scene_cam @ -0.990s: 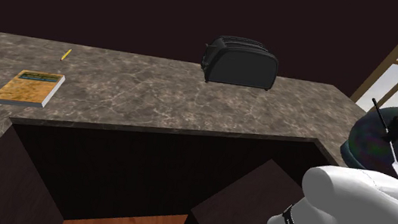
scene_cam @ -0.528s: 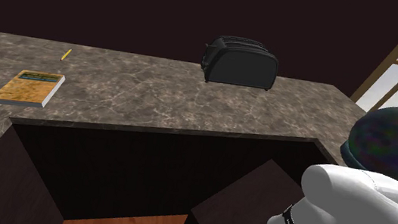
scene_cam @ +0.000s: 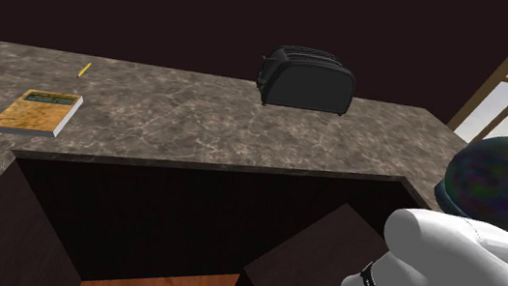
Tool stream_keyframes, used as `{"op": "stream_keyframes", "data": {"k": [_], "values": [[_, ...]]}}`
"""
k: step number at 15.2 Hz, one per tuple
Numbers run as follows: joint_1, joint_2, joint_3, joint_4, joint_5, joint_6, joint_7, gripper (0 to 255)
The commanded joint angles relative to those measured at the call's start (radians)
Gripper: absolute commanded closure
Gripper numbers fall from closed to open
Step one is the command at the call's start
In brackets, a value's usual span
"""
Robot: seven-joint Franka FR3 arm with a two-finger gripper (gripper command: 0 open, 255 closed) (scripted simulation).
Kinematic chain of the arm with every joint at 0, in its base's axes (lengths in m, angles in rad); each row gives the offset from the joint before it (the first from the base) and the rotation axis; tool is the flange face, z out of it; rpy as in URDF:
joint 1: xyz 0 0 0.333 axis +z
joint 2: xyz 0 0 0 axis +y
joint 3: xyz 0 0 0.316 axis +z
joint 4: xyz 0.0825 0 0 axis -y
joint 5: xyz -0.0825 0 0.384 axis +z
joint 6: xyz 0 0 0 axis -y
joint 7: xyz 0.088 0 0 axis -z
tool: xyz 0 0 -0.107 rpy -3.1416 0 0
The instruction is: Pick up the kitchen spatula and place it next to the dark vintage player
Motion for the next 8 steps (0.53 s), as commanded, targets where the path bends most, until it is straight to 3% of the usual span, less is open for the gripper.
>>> {"op": "stream_keyframes", "data": {"k": [1, 8], "values": [[-0.012, -0.016, -0.013, -0.027, -0.015, 0.011, -0.001, 255], [-0.04, -0.053, -0.076, -0.112, -0.074, 0.064, 0.002, 255]]}}
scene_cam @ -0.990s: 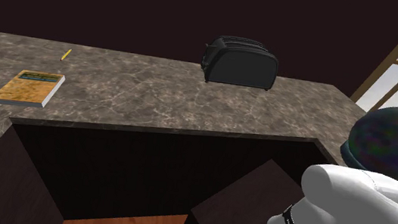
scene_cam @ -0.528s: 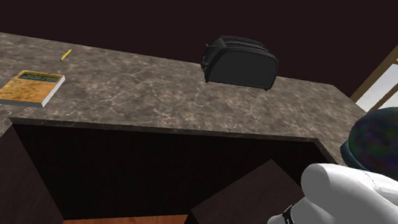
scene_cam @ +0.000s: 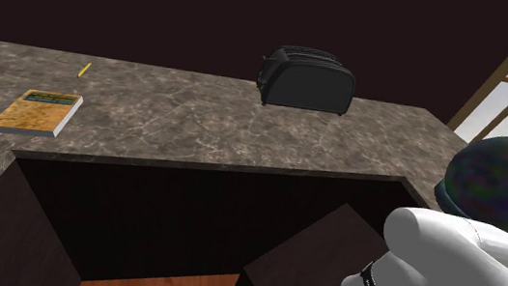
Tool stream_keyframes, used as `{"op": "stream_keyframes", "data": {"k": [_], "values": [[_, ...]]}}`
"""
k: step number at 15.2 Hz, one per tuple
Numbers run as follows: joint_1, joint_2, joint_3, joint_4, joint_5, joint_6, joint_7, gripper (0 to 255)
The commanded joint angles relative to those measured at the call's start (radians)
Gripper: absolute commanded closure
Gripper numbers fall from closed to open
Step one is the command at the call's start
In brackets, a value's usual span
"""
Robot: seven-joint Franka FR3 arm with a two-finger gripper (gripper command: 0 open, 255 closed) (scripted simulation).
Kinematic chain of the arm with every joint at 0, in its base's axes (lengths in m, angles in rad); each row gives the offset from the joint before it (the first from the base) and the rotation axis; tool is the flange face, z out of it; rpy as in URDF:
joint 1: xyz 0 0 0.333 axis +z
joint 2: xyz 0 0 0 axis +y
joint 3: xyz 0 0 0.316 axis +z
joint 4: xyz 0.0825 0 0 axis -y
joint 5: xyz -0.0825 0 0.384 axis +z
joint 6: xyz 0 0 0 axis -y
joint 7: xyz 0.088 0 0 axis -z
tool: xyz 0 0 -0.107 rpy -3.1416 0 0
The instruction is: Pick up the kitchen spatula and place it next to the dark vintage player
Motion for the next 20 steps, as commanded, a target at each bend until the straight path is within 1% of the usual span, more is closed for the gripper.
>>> {"op": "stream_keyframes", "data": {"k": [1, 9, 17, 18, 19, 20], "values": [[-0.008, -0.008, -0.02, -0.022, -0.019, 0.015, 0.001, 255], [-0.039, -0.038, -0.106, -0.107, -0.1, 0.077, 0.003, 255], [-0.07, -0.053, -0.207, -0.179, -0.192, 0.142, 0.004, 255], [-0.066, -0.051, -0.192, -0.168, -0.179, 0.134, 0.003, 255], [-0.066, -0.051, -0.192, -0.168, -0.179, 0.134, 0.003, 0], [-0.102, -0.075, -0.151, -0.183, -0.184, 0.126, -0.001, 0]]}}
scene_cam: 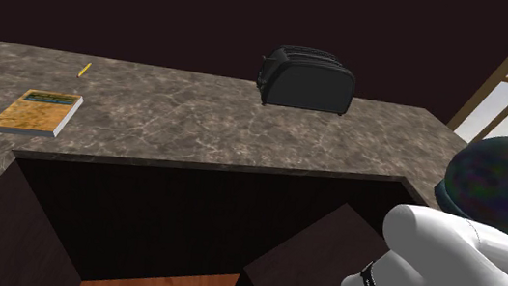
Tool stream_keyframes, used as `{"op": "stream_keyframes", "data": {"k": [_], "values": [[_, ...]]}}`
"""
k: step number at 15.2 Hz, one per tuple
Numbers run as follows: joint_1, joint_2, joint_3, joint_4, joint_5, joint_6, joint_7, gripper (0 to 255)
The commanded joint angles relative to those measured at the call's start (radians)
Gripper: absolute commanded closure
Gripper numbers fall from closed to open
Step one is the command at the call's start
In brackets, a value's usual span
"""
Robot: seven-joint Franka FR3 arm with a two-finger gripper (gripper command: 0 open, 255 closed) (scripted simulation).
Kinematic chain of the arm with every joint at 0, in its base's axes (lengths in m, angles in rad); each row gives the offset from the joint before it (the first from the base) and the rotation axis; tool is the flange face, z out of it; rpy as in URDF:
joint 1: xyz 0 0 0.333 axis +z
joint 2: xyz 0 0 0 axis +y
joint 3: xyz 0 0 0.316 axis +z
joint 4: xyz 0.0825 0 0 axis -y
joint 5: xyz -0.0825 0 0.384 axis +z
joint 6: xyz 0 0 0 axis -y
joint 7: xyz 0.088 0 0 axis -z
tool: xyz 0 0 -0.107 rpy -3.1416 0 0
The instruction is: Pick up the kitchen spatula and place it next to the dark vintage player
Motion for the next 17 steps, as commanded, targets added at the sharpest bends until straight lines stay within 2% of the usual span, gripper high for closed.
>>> {"op": "stream_keyframes", "data": {"k": [1, 5, 12, 17], "values": [[-0.053, -0.036, 0.062, -0.02, -0.007, -0.012, -0.008, 0], [-0.173, -0.147, 0.213, -0.075, -0.017, -0.044, -0.034, 0], [-0.196, -0.154, 0.101, -0.129, -0.118, 0.012, -0.029, 0], [-0.197, -0.154, 0.092, -0.132, -0.127, 0.017, -0.029, 0]]}}
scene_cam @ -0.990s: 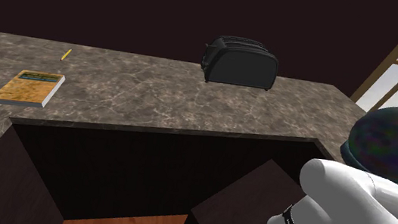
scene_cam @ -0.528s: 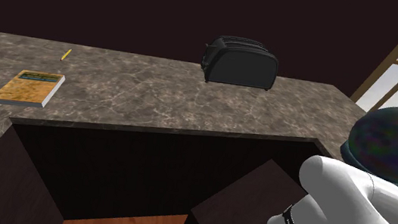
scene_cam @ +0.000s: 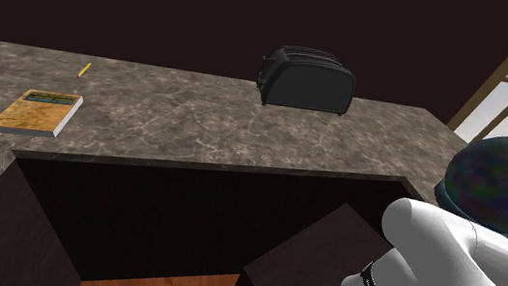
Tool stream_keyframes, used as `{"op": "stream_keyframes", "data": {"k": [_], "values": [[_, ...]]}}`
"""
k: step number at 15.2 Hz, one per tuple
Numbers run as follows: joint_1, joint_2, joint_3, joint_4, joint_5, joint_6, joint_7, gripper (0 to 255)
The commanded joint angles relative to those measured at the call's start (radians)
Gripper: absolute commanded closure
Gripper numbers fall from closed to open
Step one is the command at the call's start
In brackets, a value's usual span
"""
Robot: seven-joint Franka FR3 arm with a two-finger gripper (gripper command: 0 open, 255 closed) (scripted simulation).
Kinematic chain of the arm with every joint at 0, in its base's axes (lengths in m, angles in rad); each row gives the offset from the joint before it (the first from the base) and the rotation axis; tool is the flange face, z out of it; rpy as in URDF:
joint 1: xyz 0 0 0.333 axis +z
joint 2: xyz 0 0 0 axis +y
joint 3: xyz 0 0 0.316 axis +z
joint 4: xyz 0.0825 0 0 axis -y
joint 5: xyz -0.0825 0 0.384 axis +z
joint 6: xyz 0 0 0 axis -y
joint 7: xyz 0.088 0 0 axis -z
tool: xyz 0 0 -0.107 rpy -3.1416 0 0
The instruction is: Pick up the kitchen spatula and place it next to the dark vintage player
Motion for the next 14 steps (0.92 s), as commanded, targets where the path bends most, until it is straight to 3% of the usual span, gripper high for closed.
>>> {"op": "stream_keyframes", "data": {"k": [1, 3, 4, 14], "values": [[0.0, 0.0, -0.001, 0.0, -0.001, 0.0, 0.0, 0], [0.0, 0.0, 0.0, 0.0, 0.0, 0.0, 0.0, 0], [0.0, 0.0, 0.0, 0.0, 0.0, 0.0, 0.0, 255], [0.006, 0.003, 0.014, 0.01, 0.013, -0.006, 0.0, 255]]}}
